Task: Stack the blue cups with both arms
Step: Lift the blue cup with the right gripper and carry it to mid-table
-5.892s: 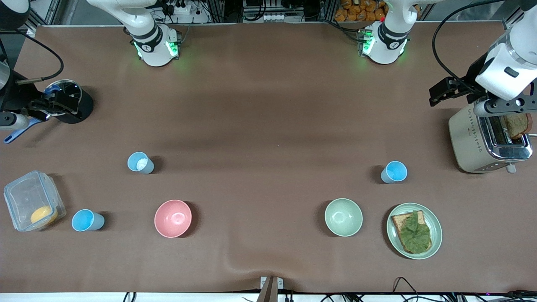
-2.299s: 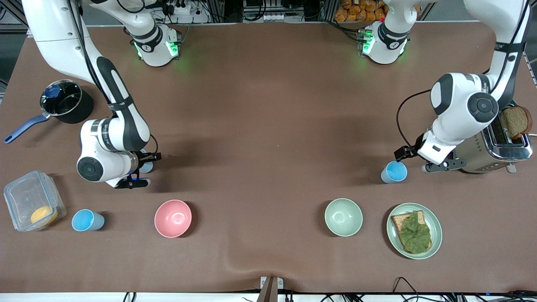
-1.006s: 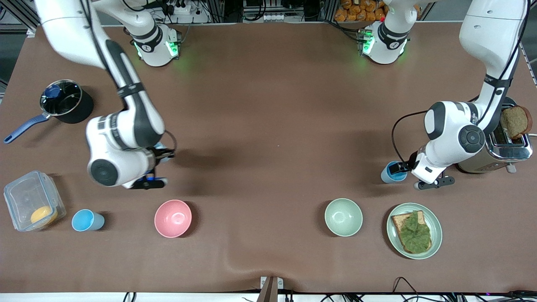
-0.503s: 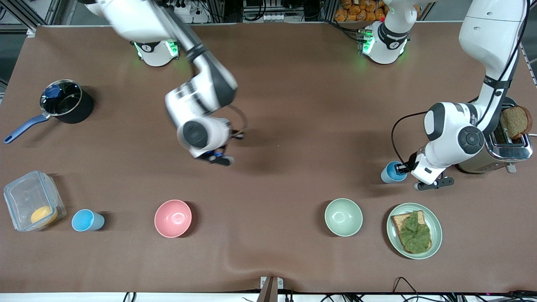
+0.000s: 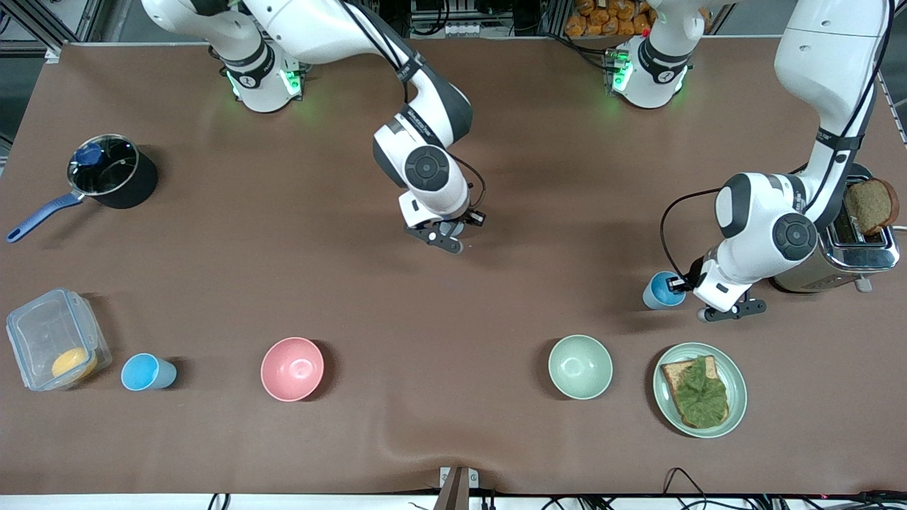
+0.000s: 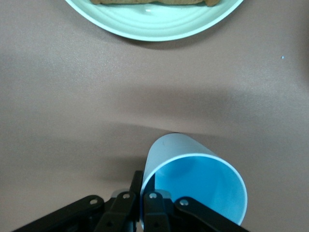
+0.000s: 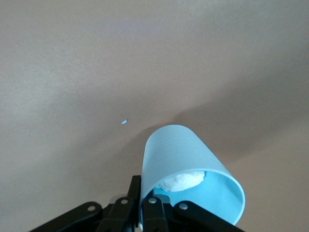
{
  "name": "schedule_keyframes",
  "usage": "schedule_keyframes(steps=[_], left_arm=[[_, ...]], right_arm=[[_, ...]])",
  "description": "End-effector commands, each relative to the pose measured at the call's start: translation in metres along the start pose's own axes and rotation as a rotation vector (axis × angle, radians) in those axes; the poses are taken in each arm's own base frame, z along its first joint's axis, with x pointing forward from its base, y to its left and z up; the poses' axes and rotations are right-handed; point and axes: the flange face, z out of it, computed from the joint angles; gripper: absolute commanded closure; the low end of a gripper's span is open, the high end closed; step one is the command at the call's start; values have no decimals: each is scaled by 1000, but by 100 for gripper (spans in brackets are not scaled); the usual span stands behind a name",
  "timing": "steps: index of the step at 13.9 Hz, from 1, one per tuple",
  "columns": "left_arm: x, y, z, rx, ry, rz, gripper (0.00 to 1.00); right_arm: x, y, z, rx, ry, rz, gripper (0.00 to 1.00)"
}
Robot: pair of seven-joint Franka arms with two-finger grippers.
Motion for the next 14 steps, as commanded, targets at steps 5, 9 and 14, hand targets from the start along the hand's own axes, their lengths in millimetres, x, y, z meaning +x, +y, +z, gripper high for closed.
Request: schedule_keyframes(steps=[5, 9, 14], left_arm=[[3, 2, 0, 11, 9, 31, 100], [4, 0, -5, 12, 17, 30, 100], [0, 14, -50, 9, 73, 33, 100]], right_arm=[[-4, -13, 17, 57, 34, 4, 1], [-9, -19, -3, 73, 47, -23, 0], [49, 8, -113, 92, 46, -93, 0]])
